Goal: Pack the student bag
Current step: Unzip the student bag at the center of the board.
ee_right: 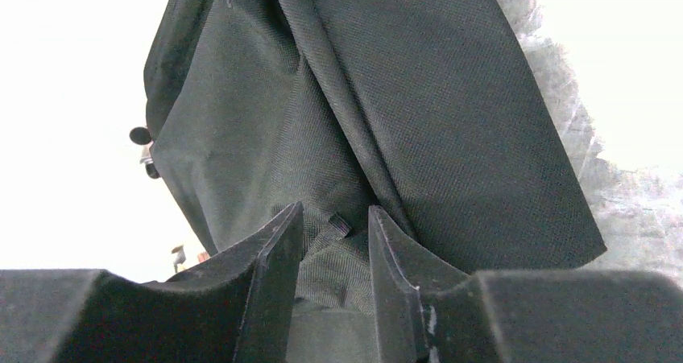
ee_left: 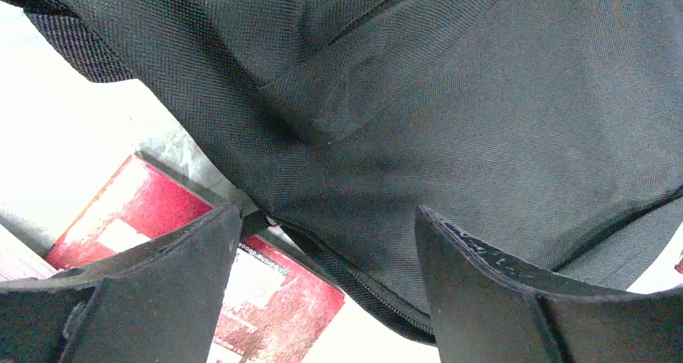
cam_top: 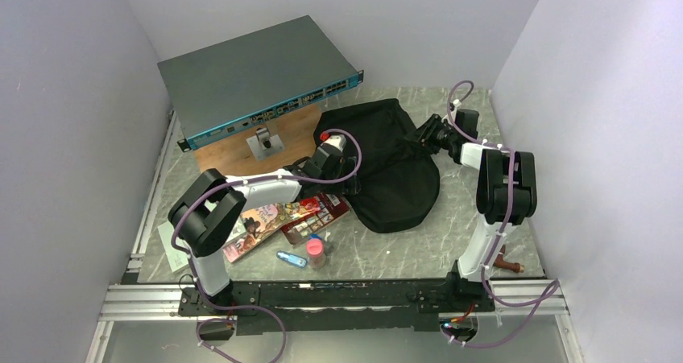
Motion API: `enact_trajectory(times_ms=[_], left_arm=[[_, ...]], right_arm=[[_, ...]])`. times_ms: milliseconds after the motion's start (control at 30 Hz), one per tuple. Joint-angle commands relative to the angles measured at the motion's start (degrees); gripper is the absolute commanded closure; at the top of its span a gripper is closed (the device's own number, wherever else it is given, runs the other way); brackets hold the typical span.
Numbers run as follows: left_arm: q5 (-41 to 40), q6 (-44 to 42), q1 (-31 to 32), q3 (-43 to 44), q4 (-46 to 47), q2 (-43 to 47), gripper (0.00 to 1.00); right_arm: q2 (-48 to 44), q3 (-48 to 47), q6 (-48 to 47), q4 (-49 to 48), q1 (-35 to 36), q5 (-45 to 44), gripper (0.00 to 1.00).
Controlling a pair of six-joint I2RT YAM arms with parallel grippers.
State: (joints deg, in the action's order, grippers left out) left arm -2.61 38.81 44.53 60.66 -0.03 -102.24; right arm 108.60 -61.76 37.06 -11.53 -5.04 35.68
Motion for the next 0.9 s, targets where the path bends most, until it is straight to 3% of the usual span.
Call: enact_trajectory(times_ms=[0,233,400,867], left_arm=[[1.0,-0.4,-0.24,1.82,0.73,-0.48,0.15],[0.61,-1.05,-0.28,2.48,0.12,-0.32,0.13],[0.58,-1.55,-0.36,2.48,0.12,-0.48,0.13],[0.33,-2.95,-0.68,3.23,-1.83,-0.24,0.14]], right_arm=[[0.8,-0.84,3.71,-7.46,0.03,5.61,0.64],[0.44,0.94,7.21,-12.05,-0.06,9.27,0.75],[1.16,1.47,6.81,-12.34,-0.06,9.42,0.77],[2.58,-1.51,0.02,-6.41,1.48,4.49,0.66]])
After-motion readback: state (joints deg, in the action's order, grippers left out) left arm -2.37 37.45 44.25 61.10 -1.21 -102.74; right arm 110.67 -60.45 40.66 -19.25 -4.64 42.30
